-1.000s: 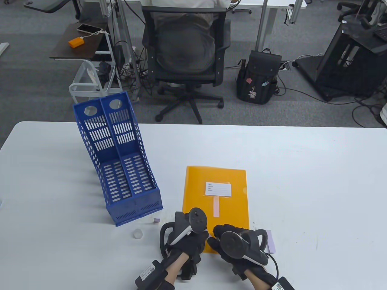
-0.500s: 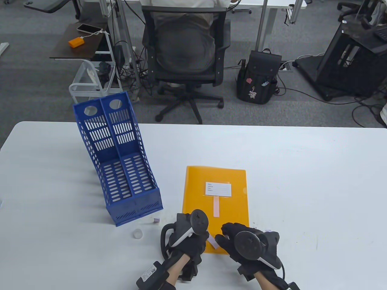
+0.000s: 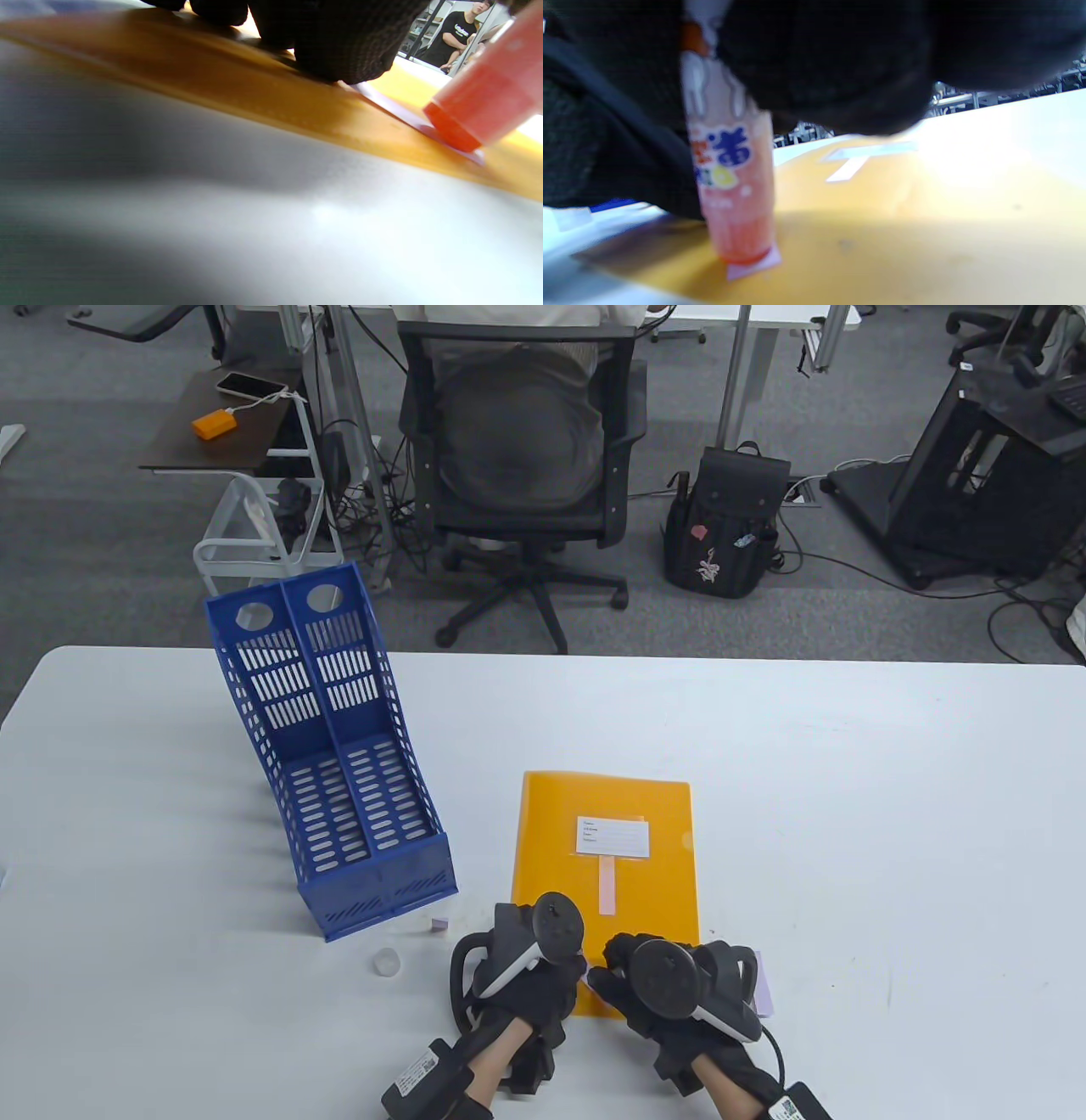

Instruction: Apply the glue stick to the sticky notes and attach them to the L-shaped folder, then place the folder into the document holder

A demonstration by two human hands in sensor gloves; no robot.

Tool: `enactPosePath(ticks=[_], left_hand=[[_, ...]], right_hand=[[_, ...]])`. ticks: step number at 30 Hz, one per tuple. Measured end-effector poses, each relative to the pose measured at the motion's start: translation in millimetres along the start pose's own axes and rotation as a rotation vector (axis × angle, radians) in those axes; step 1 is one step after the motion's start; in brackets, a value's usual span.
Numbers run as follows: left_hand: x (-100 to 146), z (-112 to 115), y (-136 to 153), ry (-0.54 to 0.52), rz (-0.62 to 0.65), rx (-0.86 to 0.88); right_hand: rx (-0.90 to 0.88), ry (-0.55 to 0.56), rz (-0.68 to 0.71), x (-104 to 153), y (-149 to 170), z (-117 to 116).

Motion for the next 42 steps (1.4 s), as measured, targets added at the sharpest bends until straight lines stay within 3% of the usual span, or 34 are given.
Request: enactPosePath(ticks=[4,11,15,23,31,42], left_hand=[[0,0,0,-0.001,0.001,0.003],[0,1,1,-0.002,0.002,0.001],[0,1,1,-0.003,0.002,0.0],[1,2,2,0.006,0.002,0.001],[2,2,2,0.006,0.002,-0.001],[2,3,2,0.01,0.003,-0.004]], right_hand=[[-0.032,-0.024,-0.029,1,8,5],[-0.172,0.096,-0.146,14,40,46],[-0.203,0.103,-0.181,16,52,54],[-0.147,-0.001,-0.194,10,54,37],[-0.181,-0.006,-0.124,4,51,28],[-0.164,0.029,-0.146,5,52,28]])
Point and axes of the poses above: the tracker on the back of each hand, its own y axis roughly to the little-finger side, its own x axis roughly from the fingertips to the wrist, z = x × y, the point moved 3 cm from there along -x, roughly from the wrist to the fingertips, and after that the axes turned 9 degrees about -x, right-handed, at the moved point
